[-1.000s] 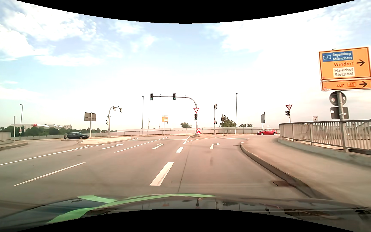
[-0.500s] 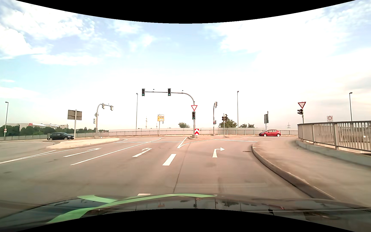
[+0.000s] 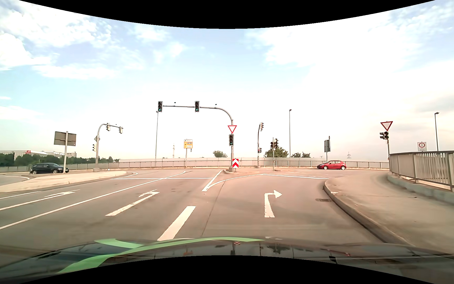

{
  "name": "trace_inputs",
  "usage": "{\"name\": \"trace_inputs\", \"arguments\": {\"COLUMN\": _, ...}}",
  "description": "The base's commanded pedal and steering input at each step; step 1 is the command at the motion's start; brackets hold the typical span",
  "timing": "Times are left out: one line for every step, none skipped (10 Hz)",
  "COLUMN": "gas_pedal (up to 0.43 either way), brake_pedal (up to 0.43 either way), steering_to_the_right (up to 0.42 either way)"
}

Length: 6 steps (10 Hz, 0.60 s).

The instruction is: Follow the waypoints while adhering to traffic rules and regulations

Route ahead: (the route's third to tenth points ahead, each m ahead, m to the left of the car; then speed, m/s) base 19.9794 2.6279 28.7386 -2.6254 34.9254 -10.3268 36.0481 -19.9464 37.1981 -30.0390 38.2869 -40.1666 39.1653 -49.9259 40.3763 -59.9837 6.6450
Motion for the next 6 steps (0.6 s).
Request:
{"name": "trace_inputs", "arguments": {"gas_pedal": 0.087, "brake_pedal": 0.000, "steering_to_the_right": 0.042}}
{"name": "trace_inputs", "arguments": {"gas_pedal": 0.087, "brake_pedal": 0.000, "steering_to_the_right": 0.049}}
{"name": "trace_inputs", "arguments": {"gas_pedal": 0.087, "brake_pedal": 0.000, "steering_to_the_right": 0.052}}
{"name": "trace_inputs", "arguments": {"gas_pedal": 0.087, "brake_pedal": 0.000, "steering_to_the_right": 0.055}}
{"name": "trace_inputs", "arguments": {"gas_pedal": 0.087, "brake_pedal": 0.000, "steering_to_the_right": 0.061}}
{"name": "trace_inputs", "arguments": {"gas_pedal": 0.087, "brake_pedal": 0.000, "steering_to_the_right": 0.064}}
